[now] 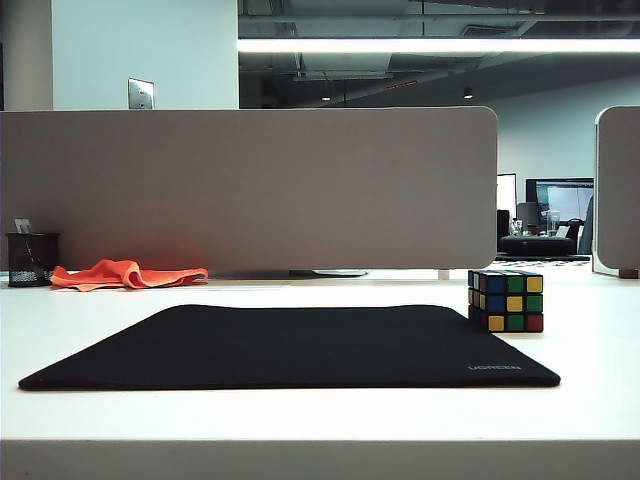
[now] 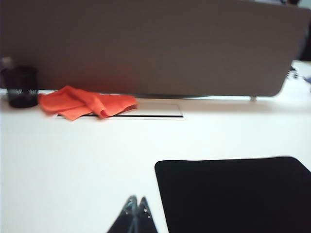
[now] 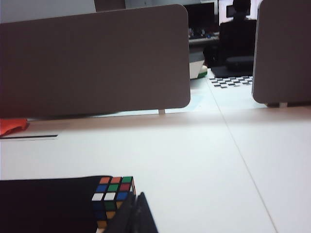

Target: Pick up the cube on the right side of the mouse pad, then place it in the center of the mouse pad.

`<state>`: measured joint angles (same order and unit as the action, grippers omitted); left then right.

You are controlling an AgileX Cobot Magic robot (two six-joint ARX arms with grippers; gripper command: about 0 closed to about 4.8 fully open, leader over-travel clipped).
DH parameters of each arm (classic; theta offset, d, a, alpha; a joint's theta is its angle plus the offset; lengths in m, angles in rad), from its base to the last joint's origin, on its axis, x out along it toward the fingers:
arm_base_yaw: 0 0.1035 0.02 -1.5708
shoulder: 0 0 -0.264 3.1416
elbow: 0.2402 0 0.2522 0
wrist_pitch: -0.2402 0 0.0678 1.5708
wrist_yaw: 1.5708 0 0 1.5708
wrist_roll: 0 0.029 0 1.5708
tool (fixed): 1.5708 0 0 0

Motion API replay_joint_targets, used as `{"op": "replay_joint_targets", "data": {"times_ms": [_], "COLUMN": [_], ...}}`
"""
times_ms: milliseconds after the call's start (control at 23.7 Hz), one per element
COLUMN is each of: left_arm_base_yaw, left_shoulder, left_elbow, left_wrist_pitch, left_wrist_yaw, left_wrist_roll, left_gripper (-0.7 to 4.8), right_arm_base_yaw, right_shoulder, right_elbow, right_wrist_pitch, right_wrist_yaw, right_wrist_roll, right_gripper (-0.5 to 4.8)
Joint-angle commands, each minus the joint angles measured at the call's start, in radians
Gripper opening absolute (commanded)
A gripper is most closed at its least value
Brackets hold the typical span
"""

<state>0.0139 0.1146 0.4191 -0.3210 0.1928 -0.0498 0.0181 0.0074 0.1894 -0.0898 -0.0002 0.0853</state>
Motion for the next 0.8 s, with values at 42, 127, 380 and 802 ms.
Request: {"op": "replay_joint_targets", "data": {"times_ms": [42,127,380,802], "left_arm_base_yaw": [-0.002,-0.011,-0.086,-0.170], "left_shoulder": [0.099,0.167,0.335,0.427], "left_elbow": [0.090,0.135,0.223,0.277], "left_wrist_pitch": [0.000,0.002,-0.021,-0.032], "left_wrist_yaw": [0.041,0.062,0.148,0.124], "left_wrist_roll": [0.087,0.154,0.169,0.147], "left_gripper": [-0.06,-0.06,-0.06,0.51], "right_arm_base_yaw": [-0.001,-0.001,0.000,0.005], "right_shoulder": [0.028,0.053,0.211,0.516], "right_elbow": [0.074,0.112,0.287,0.546], "right_wrist_pitch": [-0.072,-0.112,-0.260,-0.401], "right_wrist_yaw": [0.005,0.005,-0.003,-0.134], "right_wrist_roll": [0.001,0.001,0.000,0.044], "right_gripper": [-0.03,-0.03,-0.04,-0.04]}}
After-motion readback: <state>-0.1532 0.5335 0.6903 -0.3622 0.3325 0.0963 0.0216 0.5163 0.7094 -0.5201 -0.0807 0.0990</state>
